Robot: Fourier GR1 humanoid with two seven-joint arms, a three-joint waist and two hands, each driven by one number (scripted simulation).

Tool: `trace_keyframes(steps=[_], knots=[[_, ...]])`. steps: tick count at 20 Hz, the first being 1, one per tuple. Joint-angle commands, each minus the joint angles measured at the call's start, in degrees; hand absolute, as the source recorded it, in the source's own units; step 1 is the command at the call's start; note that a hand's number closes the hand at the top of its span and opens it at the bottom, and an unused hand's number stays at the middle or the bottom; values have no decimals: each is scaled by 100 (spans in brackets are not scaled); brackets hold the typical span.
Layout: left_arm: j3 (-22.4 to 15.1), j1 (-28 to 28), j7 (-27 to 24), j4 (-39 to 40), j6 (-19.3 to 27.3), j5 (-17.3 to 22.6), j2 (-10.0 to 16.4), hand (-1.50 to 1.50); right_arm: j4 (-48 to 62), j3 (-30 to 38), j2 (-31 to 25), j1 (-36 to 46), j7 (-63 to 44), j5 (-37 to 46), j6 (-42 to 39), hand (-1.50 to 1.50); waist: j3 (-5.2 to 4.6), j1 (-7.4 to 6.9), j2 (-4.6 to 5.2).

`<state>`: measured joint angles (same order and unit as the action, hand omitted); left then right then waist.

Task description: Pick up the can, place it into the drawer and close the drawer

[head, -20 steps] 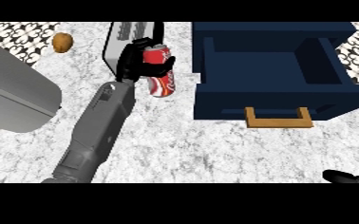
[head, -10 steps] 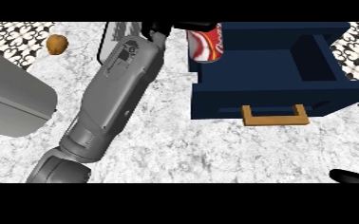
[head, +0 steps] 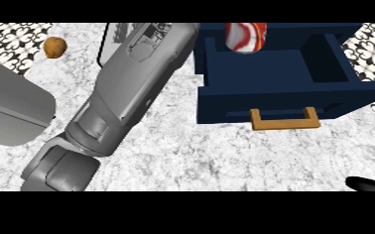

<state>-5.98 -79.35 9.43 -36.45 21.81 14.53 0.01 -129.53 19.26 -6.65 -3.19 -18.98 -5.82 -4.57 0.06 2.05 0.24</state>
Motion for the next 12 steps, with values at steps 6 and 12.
trace_keyframes(steps=[6,12], knots=[[-396,-1070,-42,1199,381,569,-1,150,-10,-162,-82,362,-207,61,68,-150,9,265,97],[-930,-1368,-73,1480,786,811,-1,150,133,-227,-46,448,-65,158,83,-150,14,293,93]])
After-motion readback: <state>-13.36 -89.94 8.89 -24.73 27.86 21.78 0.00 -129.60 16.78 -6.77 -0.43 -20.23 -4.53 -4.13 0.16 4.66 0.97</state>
